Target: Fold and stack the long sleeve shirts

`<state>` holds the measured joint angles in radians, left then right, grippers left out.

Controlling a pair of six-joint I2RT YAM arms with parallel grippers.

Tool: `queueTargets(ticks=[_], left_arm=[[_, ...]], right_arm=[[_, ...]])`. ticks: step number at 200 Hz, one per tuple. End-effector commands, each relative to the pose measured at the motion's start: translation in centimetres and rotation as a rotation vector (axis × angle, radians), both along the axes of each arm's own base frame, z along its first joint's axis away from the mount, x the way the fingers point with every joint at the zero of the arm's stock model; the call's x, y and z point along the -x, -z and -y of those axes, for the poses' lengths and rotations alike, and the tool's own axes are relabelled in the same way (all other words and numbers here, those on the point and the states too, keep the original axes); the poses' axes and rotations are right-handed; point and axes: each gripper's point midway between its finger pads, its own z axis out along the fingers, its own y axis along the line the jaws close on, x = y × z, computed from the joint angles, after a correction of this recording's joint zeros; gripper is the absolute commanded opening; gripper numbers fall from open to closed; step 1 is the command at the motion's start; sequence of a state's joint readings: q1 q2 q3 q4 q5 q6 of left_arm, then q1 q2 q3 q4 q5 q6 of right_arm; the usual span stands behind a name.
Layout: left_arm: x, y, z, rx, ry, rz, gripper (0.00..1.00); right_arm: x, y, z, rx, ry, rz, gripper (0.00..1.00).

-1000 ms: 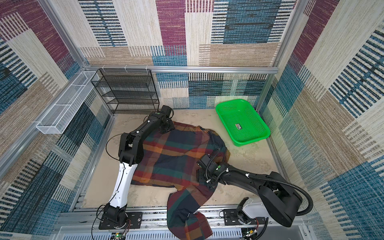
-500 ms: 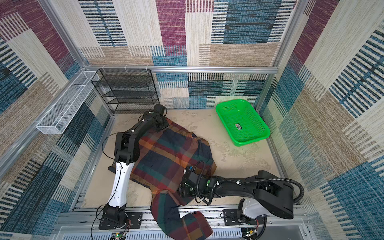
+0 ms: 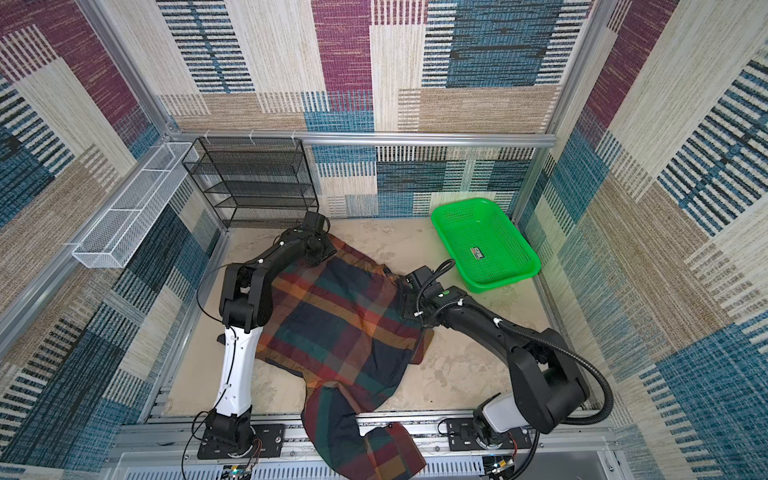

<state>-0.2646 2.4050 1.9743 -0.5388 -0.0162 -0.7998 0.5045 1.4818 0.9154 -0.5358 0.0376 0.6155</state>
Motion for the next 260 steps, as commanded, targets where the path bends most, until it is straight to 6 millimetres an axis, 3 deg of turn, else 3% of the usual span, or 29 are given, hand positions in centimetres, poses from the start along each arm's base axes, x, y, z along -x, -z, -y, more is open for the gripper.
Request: queueTargets(ticks=[1,14,53,80,122,130,154,164,190,235,260], left_arm=[[4.7,3.7,-1.4,-0.028,-0.008,-0.215,0.58],[4.9,3.9,-1.7,-0.025,-0.012,-0.222,0.58],[5.3,4.0,-2.4,-0.02,-0.036,-0.228,0.58],[5.5,4.0,-2.6,-0.017,-0.044,-0.233,0.58],[5.9,3.4,-2.4,0.011,-0.035,-0.232,0.6],[6.0,3.0,-2.2,0.026,-0.031,-0.231,0.6],[6.6,1.7,-2.0,0.052,-0.01,-0.202,0.6],[7.0,1.4,-2.1,0.053,-0.005,-0.195,0.6],[8.4,2.0,-2.1,0.091,-0.01,-0.219,0.6],[9.8,3.1,-2.2,0.126,-0.032,-0.238,0.6],[10.1,3.2,-2.1,0.145,-0.033,-0.243,0.6]], right_arm=[[-1.6,1.4,0.7,0.039,0.0,0.027,0.69],[-2.1,2.7,1.1,0.028,0.016,0.013,0.67],[-4.5,6.1,4.7,0.049,0.128,-0.022,0.65],[-7.9,6.4,6.3,0.066,0.176,-0.009,0.64],[-13.6,6.3,5.9,0.124,0.165,0.031,0.64],[-14.2,6.0,5.2,0.1,0.146,0.039,0.63],[-16.2,1.4,0.4,-0.11,-0.029,0.163,0.68],[-16.8,0.9,-0.3,-0.131,-0.054,0.159,0.68],[-16.1,3.2,-3.4,-0.255,-0.161,0.033,0.56],[-13.0,3.5,-8.1,-0.368,-0.282,-0.02,0.6],[-11.9,5.1,-8.8,-0.36,-0.298,-0.059,0.35]])
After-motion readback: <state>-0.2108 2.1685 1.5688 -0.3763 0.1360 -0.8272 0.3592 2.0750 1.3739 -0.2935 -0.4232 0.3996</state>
